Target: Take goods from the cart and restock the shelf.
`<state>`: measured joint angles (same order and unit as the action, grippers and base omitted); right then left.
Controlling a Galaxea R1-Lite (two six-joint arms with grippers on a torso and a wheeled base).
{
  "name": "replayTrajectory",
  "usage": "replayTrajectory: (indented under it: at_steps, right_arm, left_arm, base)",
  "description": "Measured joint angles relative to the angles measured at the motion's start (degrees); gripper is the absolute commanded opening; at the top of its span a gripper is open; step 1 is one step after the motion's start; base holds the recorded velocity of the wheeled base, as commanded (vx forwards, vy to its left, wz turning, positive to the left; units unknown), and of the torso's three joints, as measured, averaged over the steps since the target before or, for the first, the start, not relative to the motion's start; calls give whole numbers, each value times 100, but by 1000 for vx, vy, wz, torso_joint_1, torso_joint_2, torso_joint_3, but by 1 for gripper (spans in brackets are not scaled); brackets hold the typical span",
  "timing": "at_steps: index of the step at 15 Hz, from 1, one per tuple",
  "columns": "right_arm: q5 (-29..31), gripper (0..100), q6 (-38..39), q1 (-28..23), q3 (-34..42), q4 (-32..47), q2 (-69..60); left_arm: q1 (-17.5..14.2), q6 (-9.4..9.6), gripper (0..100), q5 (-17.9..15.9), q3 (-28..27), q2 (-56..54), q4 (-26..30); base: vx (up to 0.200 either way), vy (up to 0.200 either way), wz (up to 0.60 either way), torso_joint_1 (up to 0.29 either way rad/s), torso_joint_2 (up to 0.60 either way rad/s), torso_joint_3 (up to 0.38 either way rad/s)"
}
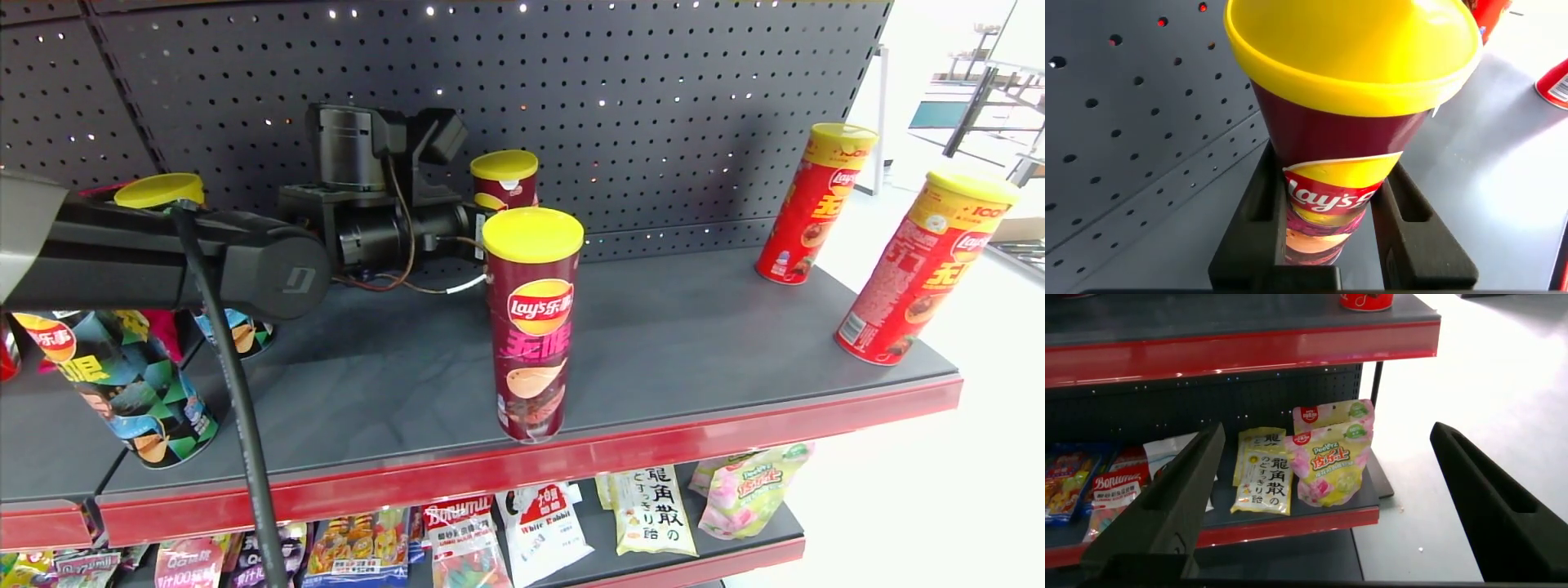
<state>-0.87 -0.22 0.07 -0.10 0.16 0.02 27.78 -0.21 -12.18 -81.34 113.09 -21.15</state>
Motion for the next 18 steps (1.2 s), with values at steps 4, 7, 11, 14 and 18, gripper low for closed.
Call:
replayTrajectory:
  at_steps: [4,7,11,14,18]
  right_arm:
    - [0,100,1,0,0,2,0]
    - [0,100,0,0,0,2,0]
    - [0,100,0,-2,0,2,0]
    - [0,100,0,0,0,2,0]
    - [0,100,1,0,0,2,0]
  left_arm:
    - [-2,-22,0,-2,50,-155,224]
    - [-9,-22,0,-9,118,-236,216]
    - [-2,-4,0,-18,247,-312,219]
    - [-2,-11,0,-16,276,-356,219]
    - [7,2,0,-16,430,-380,180]
  base:
    - [0,0,0,0,0,0]
    - [0,0,0,0,0,0]
    - [0,0,0,0,0,0]
    - [0,0,0,0,0,0]
    - [0,0,0,0,0,0]
